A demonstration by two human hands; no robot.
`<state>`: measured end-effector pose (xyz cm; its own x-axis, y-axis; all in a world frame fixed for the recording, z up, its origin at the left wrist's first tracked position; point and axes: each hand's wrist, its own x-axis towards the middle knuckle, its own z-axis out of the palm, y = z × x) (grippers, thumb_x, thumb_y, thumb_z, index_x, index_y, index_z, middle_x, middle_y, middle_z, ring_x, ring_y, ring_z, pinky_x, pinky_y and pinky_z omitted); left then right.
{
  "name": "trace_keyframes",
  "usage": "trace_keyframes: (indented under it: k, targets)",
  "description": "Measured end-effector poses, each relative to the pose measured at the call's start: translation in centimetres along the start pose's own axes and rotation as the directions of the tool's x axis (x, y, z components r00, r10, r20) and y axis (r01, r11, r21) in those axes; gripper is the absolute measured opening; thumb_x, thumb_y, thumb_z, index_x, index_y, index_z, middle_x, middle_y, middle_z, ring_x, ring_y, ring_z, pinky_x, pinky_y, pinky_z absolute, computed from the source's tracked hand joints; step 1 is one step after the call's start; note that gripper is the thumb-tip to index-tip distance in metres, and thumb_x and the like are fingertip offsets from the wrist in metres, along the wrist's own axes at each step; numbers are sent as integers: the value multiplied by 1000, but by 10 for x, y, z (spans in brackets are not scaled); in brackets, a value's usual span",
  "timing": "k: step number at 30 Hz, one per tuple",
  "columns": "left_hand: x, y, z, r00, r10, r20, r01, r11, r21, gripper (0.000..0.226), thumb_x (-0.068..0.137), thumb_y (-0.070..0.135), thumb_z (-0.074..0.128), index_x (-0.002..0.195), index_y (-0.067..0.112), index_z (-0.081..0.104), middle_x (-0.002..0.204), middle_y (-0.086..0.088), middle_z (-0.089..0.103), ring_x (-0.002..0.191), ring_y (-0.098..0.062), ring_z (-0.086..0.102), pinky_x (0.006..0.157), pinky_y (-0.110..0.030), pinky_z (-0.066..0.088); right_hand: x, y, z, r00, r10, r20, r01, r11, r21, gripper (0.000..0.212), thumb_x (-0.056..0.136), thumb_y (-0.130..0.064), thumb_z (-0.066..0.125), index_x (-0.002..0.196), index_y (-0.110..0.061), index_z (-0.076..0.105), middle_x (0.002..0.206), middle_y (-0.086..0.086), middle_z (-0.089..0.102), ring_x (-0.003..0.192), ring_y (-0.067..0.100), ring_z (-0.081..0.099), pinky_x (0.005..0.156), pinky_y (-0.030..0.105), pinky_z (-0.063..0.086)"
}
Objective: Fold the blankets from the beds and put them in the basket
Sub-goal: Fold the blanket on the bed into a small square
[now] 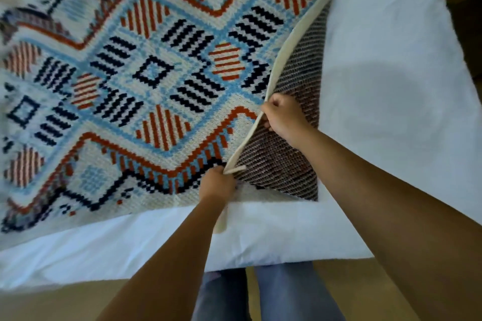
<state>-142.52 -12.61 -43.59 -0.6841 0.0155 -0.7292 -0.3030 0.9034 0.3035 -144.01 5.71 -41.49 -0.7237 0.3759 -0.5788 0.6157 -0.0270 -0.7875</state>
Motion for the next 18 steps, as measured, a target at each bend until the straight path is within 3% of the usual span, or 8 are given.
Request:
trace_keyframes:
  k: [3, 6, 10, 13, 18]
  targets:
    - [-3, -32, -27, 997, 59, -56, -62, 996, -68, 10, 89, 19, 46, 83, 18, 53, 66, -1, 54, 57, -16, 49, 50, -27, 36, -1, -14, 44, 999, 0, 36, 1, 999, -37, 21, 94, -20, 46, 77, -7, 49, 78, 14, 57, 72, 28, 55, 65, 43, 51]
    - [-4, -63, -55, 981, 152, -123, -162, 984, -69, 28, 89, 39, 48, 66, 22, 48, 60, 2, 51, 55, -15, 47, 50, -27, 34, -4, -27, 90, 999, 2, 42, 1, 997, -74, 21, 94, -20, 45, 83, -3, 51, 89, 20, 62, 78, 31, 57, 77, 49, 52]
    - [5, -106, -96, 975, 122, -185, -152, 976, -155, 37, 92, 37, 48, 59, 22, 43, 54, 3, 46, 51, -15, 44, 45, -26, 30, -7, -46, 150, 1000, -18, -24, 17, 998, -53, 21, 95, -20, 43, 77, -10, 48, 81, 13, 56, 67, 23, 51, 58, 36, 43]
    - [12, -148, -130, 969, 150, -196, -182, 970, -161, 33, 93, 31, 47, 62, 21, 44, 55, 4, 47, 49, -11, 43, 44, -25, 29, -12, -62, 205, 993, -89, -74, 79, 987, -139, 29, 93, -20, 44, 64, -16, 41, 65, 5, 48, 55, 18, 43, 50, 30, 33]
    - [21, -240, -198, 962, 132, -239, -183, 962, -204, 35, 93, 29, 46, 59, 23, 40, 55, 3, 44, 52, -17, 43, 45, -27, 27, -24, -89, 319, 982, -186, -1, 177, 938, -298, 36, 93, -17, 42, 60, -15, 30, 59, 3, 31, 52, 17, 31, 48, 31, 23]
